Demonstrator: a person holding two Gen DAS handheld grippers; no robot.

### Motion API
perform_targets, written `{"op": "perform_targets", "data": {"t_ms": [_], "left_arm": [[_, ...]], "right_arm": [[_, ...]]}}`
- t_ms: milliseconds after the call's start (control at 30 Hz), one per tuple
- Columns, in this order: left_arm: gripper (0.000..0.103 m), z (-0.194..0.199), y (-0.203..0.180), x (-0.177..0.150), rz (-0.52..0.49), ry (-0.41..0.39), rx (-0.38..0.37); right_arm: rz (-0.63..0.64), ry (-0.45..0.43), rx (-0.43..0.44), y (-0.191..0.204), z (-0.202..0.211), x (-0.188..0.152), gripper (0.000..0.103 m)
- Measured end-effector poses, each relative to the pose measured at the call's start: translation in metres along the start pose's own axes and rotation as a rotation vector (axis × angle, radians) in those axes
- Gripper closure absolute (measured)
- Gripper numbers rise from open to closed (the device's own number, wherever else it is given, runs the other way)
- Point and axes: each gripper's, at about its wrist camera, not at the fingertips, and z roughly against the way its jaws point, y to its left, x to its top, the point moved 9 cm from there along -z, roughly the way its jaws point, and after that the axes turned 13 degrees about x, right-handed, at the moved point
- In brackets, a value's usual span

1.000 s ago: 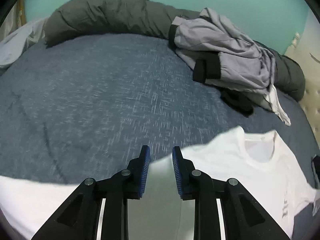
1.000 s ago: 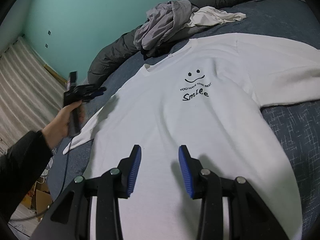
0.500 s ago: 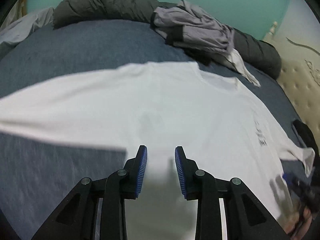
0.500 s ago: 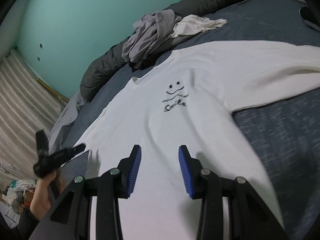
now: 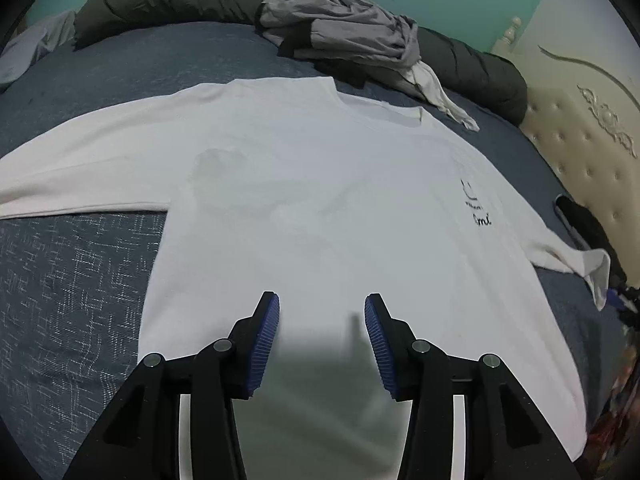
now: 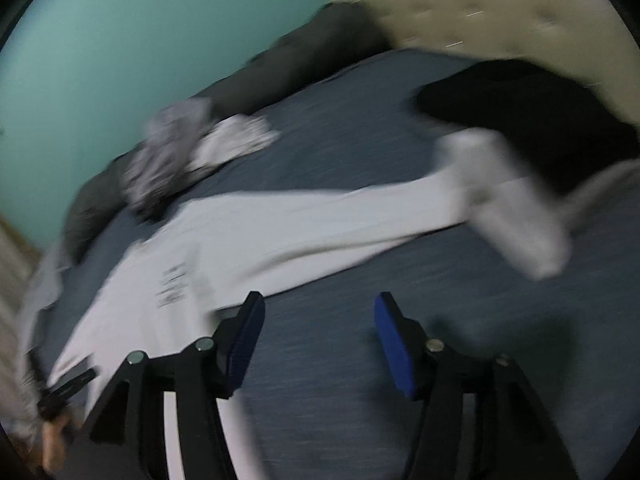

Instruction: Fold clothes

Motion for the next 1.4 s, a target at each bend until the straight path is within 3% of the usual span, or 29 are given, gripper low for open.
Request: {"op": "perform_targets", "data": {"t_ms": [100, 200, 300, 533, 567, 600, 633, 733, 1000, 1100, 1300, 1400], "left_arm": [[0.054, 0.000, 0.001, 0.000, 0.015, 0.002, -0.011], [0.054, 0.001, 0.002, 0.000, 0.026, -0.002, -0.022], [0.054, -0.002, 0.000, -0.002, 0.015, 0.000, -0.017], [0.054, -0.006, -0.007, -0.003, -0.004, 0.005, -0.016], [0.054, -0.006, -0.009, -0.003, -0.008, 0.002, -0.018], [0.054, -0.005, -0.010, -0.002, -0.013, 0.000, -0.019], [0.054, -0.006, -0.011, -0.002, -0.016, -0.001, -0.020], [0.054, -0.008, -0.012, -0.003, -0.011, 0.009, -0.026], [0.054, -0.008, -0.014, -0.004, -0.001, 0.020, -0.047], [0.054, -0.007, -0.015, -0.004, -0.004, 0.018, -0.047], [0.054, -0.007, -0.015, -0.003, -0.005, 0.016, -0.044], [0.054, -0.007, -0.016, -0.005, -0.012, 0.019, -0.044]], "right_arm": [[-0.024, -0.051, -0.129, -0.058, 0.033, 0.020, 0.043], [0.002, 0.000, -0.234, -0.095, 0.037, 0.023, 0.043], [-0.052, 0.038, -0.244, -0.118, 0.028, 0.020, 0.043], [-0.104, 0.085, -0.180, -0.123, -0.010, 0.015, 0.044], [-0.092, 0.085, -0.183, -0.122, -0.010, 0.016, 0.049], [-0.081, 0.084, -0.186, -0.121, -0.010, 0.018, 0.071], [-0.069, 0.083, -0.188, -0.120, -0.010, 0.019, 0.085], [-0.033, 0.081, -0.196, -0.117, -0.009, 0.024, 0.097], [0.076, 0.049, -0.175, -0.092, 0.045, 0.072, 0.099], [0.092, 0.079, -0.175, -0.094, 0.064, 0.082, 0.099], [0.157, 0.229, -0.186, -0.099, 0.064, 0.033, 0.099], [0.122, 0.244, -0.199, -0.114, 0.058, 0.015, 0.099]]}}
